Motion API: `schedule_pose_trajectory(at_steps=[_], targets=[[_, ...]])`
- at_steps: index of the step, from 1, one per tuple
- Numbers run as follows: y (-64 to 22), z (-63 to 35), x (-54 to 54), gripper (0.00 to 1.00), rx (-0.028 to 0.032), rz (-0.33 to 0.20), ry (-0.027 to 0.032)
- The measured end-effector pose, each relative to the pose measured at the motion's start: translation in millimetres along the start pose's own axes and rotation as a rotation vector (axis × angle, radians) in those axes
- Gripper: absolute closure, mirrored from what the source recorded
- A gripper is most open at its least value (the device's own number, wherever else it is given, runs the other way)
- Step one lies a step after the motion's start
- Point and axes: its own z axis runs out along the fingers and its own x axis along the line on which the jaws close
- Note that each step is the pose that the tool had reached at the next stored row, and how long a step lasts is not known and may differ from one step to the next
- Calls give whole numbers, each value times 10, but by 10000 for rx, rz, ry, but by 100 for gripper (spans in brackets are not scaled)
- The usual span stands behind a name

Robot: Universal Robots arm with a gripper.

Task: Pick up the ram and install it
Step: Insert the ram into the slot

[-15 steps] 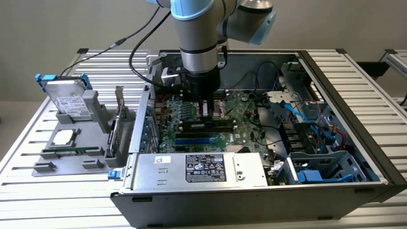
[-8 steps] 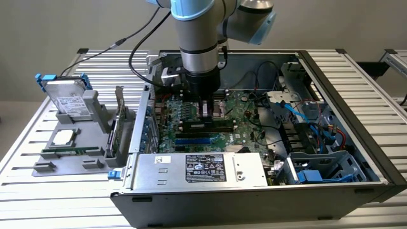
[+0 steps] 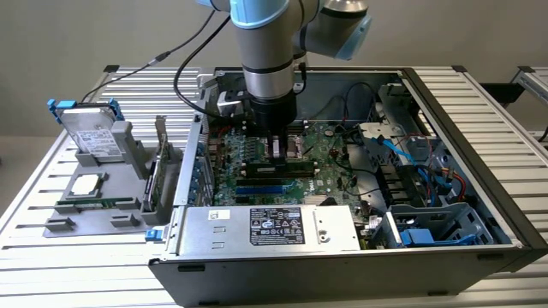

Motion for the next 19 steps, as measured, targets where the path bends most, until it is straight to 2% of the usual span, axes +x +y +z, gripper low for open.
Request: schedule_pose_trajectory(at_steps=[8, 10, 11, 12, 13, 14, 15, 16, 17, 19], targets=[[0, 2, 0, 85, -20, -2, 5], [0, 2, 0, 77, -19, -2, 5], [0, 2, -1, 77, -19, -2, 5], [0, 2, 0, 71, -19, -2, 5], [0, 2, -1, 71, -19, -2, 5], [0, 1, -1, 65, -18, -2, 4], [-2, -11, -1, 59, -18, -1, 3], [-5, -32, -1, 59, -18, -1, 3], [-9, -59, 1, 53, -18, -1, 3], [-17, -111, 5, 53, -19, 1, 5]])
